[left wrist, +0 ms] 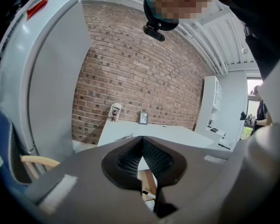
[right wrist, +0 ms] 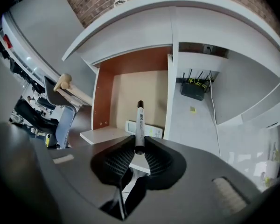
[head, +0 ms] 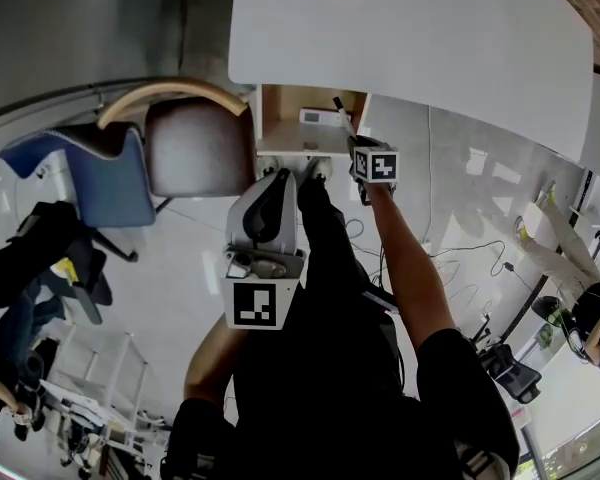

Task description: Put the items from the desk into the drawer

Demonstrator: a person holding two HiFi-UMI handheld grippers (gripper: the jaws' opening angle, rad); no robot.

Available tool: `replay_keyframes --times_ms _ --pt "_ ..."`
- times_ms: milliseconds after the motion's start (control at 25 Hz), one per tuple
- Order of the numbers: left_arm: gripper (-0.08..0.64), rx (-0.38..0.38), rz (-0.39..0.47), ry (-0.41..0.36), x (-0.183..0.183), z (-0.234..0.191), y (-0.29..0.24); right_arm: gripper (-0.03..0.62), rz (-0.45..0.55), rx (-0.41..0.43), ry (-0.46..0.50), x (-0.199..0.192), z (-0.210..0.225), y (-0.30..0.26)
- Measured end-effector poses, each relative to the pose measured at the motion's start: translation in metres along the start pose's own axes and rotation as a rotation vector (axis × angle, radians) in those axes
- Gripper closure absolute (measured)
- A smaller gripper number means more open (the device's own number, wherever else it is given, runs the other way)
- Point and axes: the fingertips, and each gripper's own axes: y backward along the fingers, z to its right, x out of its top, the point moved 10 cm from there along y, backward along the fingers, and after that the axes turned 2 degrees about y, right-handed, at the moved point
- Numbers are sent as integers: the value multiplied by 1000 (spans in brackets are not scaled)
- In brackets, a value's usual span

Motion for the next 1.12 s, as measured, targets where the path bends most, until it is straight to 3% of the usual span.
replay_keyframes --times_ms 720,1120 --pt "540 20 -74 34 -43 -32 -3 518 -123 -92 -213 -34 18 -57" --pt "540 9 -92 52 -48 -32 -3 517 -132 -126 -218 -33 18 -59"
